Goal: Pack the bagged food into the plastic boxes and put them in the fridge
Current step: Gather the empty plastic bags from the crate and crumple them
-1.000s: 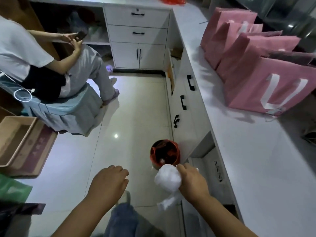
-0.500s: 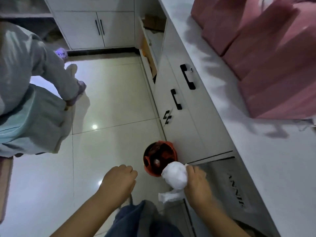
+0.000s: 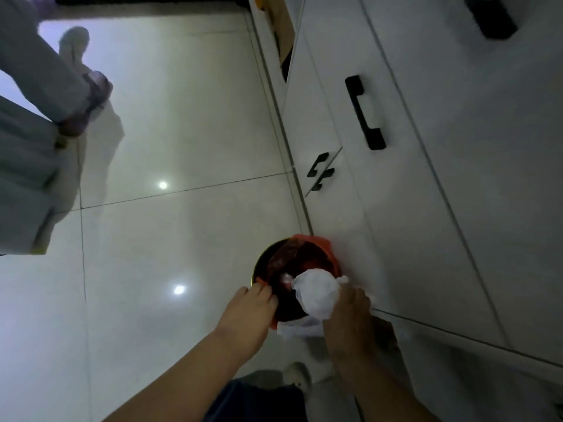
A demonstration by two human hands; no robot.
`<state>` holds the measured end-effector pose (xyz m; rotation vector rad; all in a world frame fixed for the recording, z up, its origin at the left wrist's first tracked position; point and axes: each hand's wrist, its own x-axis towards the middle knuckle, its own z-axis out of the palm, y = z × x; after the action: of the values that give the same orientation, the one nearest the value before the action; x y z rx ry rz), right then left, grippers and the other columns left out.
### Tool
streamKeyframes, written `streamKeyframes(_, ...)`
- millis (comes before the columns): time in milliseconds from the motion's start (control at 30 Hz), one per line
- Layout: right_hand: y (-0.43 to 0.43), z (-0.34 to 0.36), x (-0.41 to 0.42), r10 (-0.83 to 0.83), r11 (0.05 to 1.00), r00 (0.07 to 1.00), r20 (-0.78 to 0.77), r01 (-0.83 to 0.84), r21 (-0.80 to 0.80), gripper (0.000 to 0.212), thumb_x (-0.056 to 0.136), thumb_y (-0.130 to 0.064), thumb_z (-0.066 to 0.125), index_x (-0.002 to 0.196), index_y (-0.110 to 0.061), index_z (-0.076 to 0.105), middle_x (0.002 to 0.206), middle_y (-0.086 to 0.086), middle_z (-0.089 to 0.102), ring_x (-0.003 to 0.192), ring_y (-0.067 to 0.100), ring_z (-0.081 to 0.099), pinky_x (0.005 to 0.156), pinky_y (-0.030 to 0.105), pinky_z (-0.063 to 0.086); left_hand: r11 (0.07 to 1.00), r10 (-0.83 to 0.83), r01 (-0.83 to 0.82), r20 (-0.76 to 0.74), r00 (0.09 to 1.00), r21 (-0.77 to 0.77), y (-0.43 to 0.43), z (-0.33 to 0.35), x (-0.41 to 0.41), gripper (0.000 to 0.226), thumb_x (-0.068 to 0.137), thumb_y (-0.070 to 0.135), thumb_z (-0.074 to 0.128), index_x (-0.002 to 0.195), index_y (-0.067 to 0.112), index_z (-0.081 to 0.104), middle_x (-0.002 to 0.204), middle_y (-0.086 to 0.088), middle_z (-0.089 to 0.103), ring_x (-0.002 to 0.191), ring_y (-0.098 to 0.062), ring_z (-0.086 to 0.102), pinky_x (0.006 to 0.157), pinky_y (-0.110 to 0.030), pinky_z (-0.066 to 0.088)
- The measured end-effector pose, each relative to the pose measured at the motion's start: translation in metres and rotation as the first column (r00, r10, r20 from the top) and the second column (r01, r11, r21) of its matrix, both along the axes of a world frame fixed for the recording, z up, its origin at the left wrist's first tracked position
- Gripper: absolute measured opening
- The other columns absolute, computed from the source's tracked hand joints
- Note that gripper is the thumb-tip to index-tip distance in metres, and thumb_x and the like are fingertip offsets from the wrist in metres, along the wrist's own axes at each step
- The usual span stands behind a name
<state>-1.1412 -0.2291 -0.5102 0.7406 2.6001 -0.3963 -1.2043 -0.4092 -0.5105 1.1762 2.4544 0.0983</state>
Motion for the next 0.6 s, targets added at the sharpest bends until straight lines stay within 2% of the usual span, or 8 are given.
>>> streamKeyframes(167,-0.003,-0.118,-0.023,0.071,0.996,0.997,-0.031,-0.069,0.049,0.09,0.057,-0.02,0.086,0.134,-0.006,0.043,0.119,0.019,0.056,0.106,0.036,0.054,0.082,0.045,0.052,0.996,-0.087,0.087,0.008,0.996,-0.021,0.004,-0.092,-0.018,0.051,0.045,0.027,0.081,0.095,0.019,0.072,0.101,-0.002,0.07,0.103,-0.024,0.063,0.089,-0.034,0.05)
streamKeyframes(233,-0.007,-0.152,-0.031,0.11,0.989,0.994,-0.004,-0.109,0.096,0.096,0.063,-0.026,0.083,0.143,-0.01,0.032,0.126,0.019,0.052,0.115,0.037,0.05,0.094,0.045,0.046,0.977,-0.189,0.188,0.004,0.982,-0.097,-0.001,-0.121,-0.022,0.046,0.074,0.023,0.069,0.119,0.015,0.06,0.126,-0.008,0.058,0.132,-0.03,0.039,0.112,-0.044,0.026)
streamKeyframes(267,-0.007,-0.167,-0.035,0.132,0.983,0.991,-0.001,-0.131,0.13,0.095,0.069,-0.027,0.079,0.146,-0.011,0.025,0.13,0.02,0.049,0.122,0.038,0.046,0.1,0.046,0.041,0.965,-0.222,0.222,0.016,0.975,-0.138,-0.004,-0.13,-0.023,0.042,0.081,0.022,0.064,0.121,0.015,0.058,0.129,-0.009,0.055,0.136,-0.031,0.031,0.115,-0.046,0.017)
streamKeyframes(333,-0.005,-0.196,-0.041,0.167,0.968,0.983,0.07,-0.177,0.177,0.087,0.082,-0.028,0.066,0.149,-0.01,0.013,0.14,0.021,0.04,0.133,0.038,0.033,0.11,0.05,0.025,0.972,-0.208,0.202,-0.032,0.978,-0.121,-0.008,-0.143,-0.025,0.031,0.062,0.025,0.078,0.092,0.022,0.072,0.102,-0.005,0.069,0.119,-0.03,0.053,0.108,-0.047,0.03)
streamKeyframes(367,-0.003,-0.211,-0.043,0.185,0.96,0.978,0.097,-0.2,0.194,0.086,0.082,-0.028,0.064,0.149,-0.009,0.014,0.141,0.022,0.04,0.134,0.037,0.032,0.112,0.05,0.022,0.971,-0.207,0.203,-0.021,0.978,-0.127,-0.012,-0.145,-0.026,0.029,0.048,0.024,0.083,0.075,0.024,0.073,0.086,-0.002,0.071,0.104,-0.028,0.062,0.102,-0.045,0.038)
streamKeyframes(400,-0.003,-0.223,-0.046,0.188,0.953,0.978,0.09,-0.204,0.225,0.086,0.076,-0.028,0.069,0.146,-0.006,0.023,0.135,0.022,0.048,0.13,0.037,0.04,0.11,0.051,0.027,0.976,-0.198,0.195,-0.029,0.98,-0.098,-0.016,-0.153,-0.023,0.028,0.041,0.021,0.084,0.067,0.024,0.073,0.078,-0.002,0.071,0.095,-0.027,0.065,0.098,-0.045,0.043)
streamKeyframes(500,-0.005,-0.249,-0.05,0.217,0.924,0.974,0.071,-0.228,0.306,0.08,0.043,-0.025,0.083,0.117,-0.004,0.062,0.093,0.017,0.07,0.092,0.036,0.064,0.086,0.043,0.051,0.985,-0.167,0.169,-0.084,0.982,0.025,-0.025,-0.164,-0.021,0.03,0.036,0.015,0.085,0.062,0.018,0.072,0.073,-0.006,0.07,0.09,-0.027,0.067,0.087,-0.049,0.051)
streamKeyframes(600,-0.009,-0.27,-0.05,0.272,0.917,0.955,0.119,-0.295,0.268,0.06,0.034,-0.026,0.086,0.089,-0.007,0.069,0.073,0.012,0.068,0.07,0.029,0.063,0.078,0.037,0.049,0.987,-0.142,0.149,-0.102,0.985,0.063,-0.029,-0.175,-0.02,0.029,0.038,0.016,0.084,0.064,0.016,0.072,0.073,-0.005,0.069,0.093,-0.028,0.066,0.087,-0.05,0.051)
